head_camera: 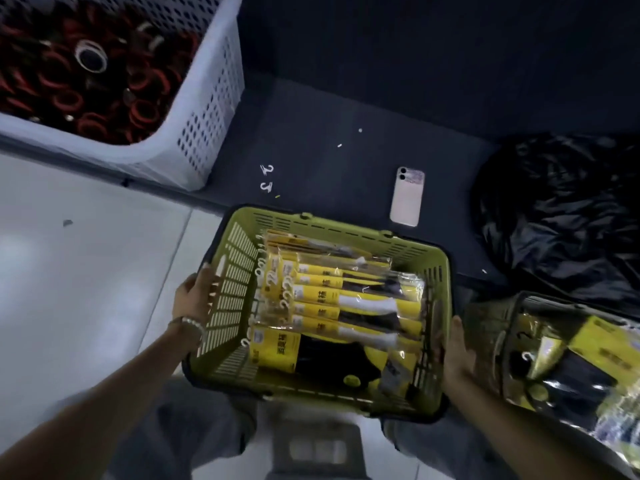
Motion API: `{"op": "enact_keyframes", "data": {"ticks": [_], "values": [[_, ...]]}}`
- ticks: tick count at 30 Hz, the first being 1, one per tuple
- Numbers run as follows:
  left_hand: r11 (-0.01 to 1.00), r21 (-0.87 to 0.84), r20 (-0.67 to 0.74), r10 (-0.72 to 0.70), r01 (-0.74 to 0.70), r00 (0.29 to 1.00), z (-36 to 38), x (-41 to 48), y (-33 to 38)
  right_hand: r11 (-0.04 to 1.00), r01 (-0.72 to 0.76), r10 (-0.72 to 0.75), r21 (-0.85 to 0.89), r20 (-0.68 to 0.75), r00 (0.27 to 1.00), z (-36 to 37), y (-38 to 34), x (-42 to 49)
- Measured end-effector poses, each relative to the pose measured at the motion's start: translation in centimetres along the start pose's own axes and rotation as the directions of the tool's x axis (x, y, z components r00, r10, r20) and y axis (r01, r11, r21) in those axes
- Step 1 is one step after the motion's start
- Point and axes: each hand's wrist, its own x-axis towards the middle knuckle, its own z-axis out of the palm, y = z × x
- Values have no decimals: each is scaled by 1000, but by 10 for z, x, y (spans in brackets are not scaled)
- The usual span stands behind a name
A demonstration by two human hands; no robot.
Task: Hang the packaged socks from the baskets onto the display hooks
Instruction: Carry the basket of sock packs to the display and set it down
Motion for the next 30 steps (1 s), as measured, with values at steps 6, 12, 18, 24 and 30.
{"op": "enact_keyframes", "data": {"ticks": [6, 12, 18, 24, 30], "values": [[996, 61, 31, 66, -68, 997, 43, 47, -55, 1000, -25, 25, 2, -31, 999, 26, 61, 69], [986, 23, 63, 164, -166, 985, 53, 71, -69, 986, 166, -166, -6, 15, 986, 37, 65, 100], [951, 107, 50, 286, -290, 957, 55, 74, -76, 950, 310, -307, -25, 85, 948, 37, 66, 97], [624, 428, 239, 620, -654, 747, 50, 54, -51, 620, 712, -697, -330, 185, 693, 33, 38, 76], [558, 399, 730, 287, -728, 621, 68, 17, -63, 148, 984, -566, -101, 807, 168, 66, 47, 19]]}}
